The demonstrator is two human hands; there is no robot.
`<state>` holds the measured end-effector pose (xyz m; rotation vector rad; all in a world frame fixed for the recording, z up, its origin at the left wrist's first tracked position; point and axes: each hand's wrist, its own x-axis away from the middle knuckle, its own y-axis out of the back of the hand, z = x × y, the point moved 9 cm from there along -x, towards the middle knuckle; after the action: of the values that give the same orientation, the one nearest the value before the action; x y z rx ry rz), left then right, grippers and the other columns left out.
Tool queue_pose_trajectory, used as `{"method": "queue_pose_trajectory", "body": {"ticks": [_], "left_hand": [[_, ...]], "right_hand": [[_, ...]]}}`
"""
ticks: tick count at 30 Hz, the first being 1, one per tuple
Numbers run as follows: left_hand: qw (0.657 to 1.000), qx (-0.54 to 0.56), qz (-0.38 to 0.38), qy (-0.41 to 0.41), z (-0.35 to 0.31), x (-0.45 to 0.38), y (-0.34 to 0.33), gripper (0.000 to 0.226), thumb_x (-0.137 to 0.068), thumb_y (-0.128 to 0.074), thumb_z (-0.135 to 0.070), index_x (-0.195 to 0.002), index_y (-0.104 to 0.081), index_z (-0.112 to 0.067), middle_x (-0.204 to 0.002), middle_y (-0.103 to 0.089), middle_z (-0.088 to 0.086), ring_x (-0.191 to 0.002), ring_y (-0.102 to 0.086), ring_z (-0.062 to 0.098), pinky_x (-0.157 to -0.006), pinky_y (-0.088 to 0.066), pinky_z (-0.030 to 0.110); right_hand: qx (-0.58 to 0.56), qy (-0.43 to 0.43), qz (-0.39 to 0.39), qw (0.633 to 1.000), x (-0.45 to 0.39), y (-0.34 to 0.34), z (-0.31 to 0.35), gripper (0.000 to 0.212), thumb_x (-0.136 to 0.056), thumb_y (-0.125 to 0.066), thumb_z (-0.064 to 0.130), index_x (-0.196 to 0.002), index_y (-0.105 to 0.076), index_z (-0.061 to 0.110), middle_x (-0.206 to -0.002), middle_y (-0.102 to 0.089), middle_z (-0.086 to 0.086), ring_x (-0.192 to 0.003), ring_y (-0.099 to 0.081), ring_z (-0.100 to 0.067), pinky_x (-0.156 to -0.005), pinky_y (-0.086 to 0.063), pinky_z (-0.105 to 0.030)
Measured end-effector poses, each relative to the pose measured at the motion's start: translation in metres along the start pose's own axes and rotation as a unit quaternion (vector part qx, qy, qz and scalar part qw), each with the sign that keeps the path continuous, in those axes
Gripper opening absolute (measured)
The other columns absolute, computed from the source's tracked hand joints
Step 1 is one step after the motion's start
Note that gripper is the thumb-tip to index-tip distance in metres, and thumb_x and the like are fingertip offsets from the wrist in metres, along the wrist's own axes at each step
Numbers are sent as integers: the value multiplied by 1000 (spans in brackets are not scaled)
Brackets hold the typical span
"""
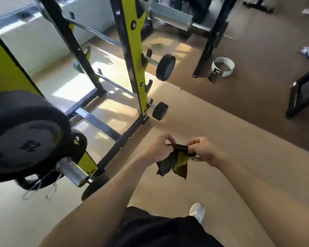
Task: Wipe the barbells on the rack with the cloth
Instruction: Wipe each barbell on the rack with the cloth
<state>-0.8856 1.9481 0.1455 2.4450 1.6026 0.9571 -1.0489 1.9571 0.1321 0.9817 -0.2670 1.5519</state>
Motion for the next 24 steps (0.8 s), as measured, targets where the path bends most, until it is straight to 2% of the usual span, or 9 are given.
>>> {"method": "queue_pose_trajectory", "body": {"ticks": [4,7,9,11,15,17,19,22,24], "left_hand": [[999,-35,-34,11,-50,-48,-41,12,-91,-52,-9,-93,-54,-21,-92,-63,8,-90,-62,23,-78,-57,34],[995,-35,-83,29,-83,-80,-62,23,-88,-51,-3,-75,-45,-22,-76,-53,2,-78,-53,23,-66,-44,32],[993,-17,-103,47,-101,-104,-72,23,-88,-55,-7,-74,-45,-22,-74,-52,-1,-75,-51,19,-62,-40,28],[992,-4,-108,64,-118,-132,-77,17,-87,-60,-12,-78,-47,-20,-77,-54,-1,-76,-53,18,-64,-42,29],[988,-46,-105,102,-138,-208,-73,7,-88,-58,-13,-83,-53,-16,-79,-55,-3,-72,-52,9,-57,-39,20],[984,-72,-113,122,-143,-252,-65,8,-89,-56,-18,-89,-60,-12,-83,-62,2,-76,-58,14,-60,-46,22],[979,-23,-134,154,-146,-301,-53,20,-88,-58,-26,-92,-65,-7,-87,-69,9,-81,-66,22,-69,-55,33],[953,179,-175,173,-166,-364,-33,32,-86,-65,-38,-91,-65,-7,-91,-70,11,-85,-68,24,-76,-60,43],[917,316,-175,169,-189,-400,-21,41,-90,-63,-45,-108,-62,-8,-107,-69,13,-99,-67,27,-83,-60,46]], "right_hand": [[42,35,18,998,-38,82,3,13,-87,-60,-2,-95,-61,9,-96,-63,-12,-88,-60,-23,-63,-53,-30],[118,87,18,989,-62,134,14,6,-83,-65,2,-86,-65,7,-81,-68,-13,-67,-62,-22,-58,-52,-32],[144,99,25,984,-79,163,22,2,-86,-66,7,-87,-64,8,-78,-69,-11,-66,-64,-23,-56,-52,-29],[156,99,33,982,-102,189,33,4,-89,-64,12,-88,-61,10,-77,-67,-10,-61,-62,-22,-45,-45,-21],[126,119,13,985,-167,233,69,13,-84,-70,20,-89,-63,11,-85,-68,-9,-73,-64,-21,-61,-51,-32],[93,114,20,989,-206,249,92,15,-82,-72,20,-84,-61,10,-84,-68,-11,-75,-65,-24,-66,-55,-37],[58,104,54,991,-240,262,119,19,-83,-74,21,-80,-58,11,-82,-68,-11,-75,-65,-23,-67,-55,-40],[-3,81,117,990,-286,278,169,19,-87,-73,26,-88,-59,14,-92,-70,-7,-87,-67,-19,-81,-57,-40],[-18,84,153,984,-314,286,206,21,-89,-71,33,-91,-62,14,-94,-71,-4,-89,-66,-18,-85,-56,-39]]}}
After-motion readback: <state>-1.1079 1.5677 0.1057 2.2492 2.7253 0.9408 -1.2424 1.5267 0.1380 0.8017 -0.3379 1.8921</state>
